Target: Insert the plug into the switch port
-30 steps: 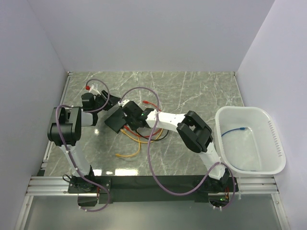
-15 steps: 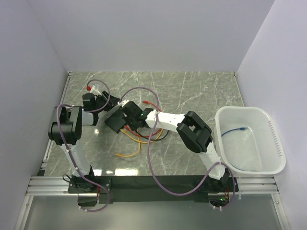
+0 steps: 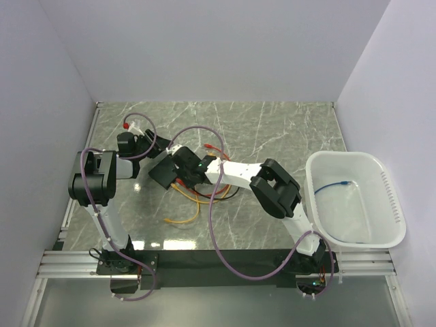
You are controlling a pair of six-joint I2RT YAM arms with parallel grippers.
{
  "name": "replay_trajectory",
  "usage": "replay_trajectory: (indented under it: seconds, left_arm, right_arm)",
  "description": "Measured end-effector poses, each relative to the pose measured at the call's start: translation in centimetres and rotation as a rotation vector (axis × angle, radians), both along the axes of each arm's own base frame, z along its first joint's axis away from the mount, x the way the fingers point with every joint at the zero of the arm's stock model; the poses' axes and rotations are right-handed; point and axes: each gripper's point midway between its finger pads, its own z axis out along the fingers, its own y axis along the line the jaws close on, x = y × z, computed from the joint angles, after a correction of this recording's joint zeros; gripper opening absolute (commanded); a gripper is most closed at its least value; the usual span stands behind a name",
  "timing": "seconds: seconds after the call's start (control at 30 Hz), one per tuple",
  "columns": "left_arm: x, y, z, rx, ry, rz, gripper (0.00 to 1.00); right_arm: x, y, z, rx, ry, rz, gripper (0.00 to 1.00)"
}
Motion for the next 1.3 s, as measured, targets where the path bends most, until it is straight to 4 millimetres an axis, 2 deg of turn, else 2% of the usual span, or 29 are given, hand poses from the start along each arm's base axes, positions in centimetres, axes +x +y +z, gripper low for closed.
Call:
replay_trajectory:
  seconds: [0.6,0.9,1.3]
  left_arm:
    - [-0.1,-0.3,-0.7,0.000,0.023,-0.007,0.47]
    - [0.0,-0.7,-0.7,0.007,0.027,-0.018,0.47]
    - [0.3,-0.7,-1.0,0.015,0.037,-0.022,0.47]
  right_arm:
    - [2.0,0.7,0.0,-0.047,-0.022,-0.037,0.00]
    - [2.3,0.5,0.1,-0.053,-0.029,-0.048,0.00]
    - [3.2,1.9,2.6,-0.007,-0.044,-0.042,0.00]
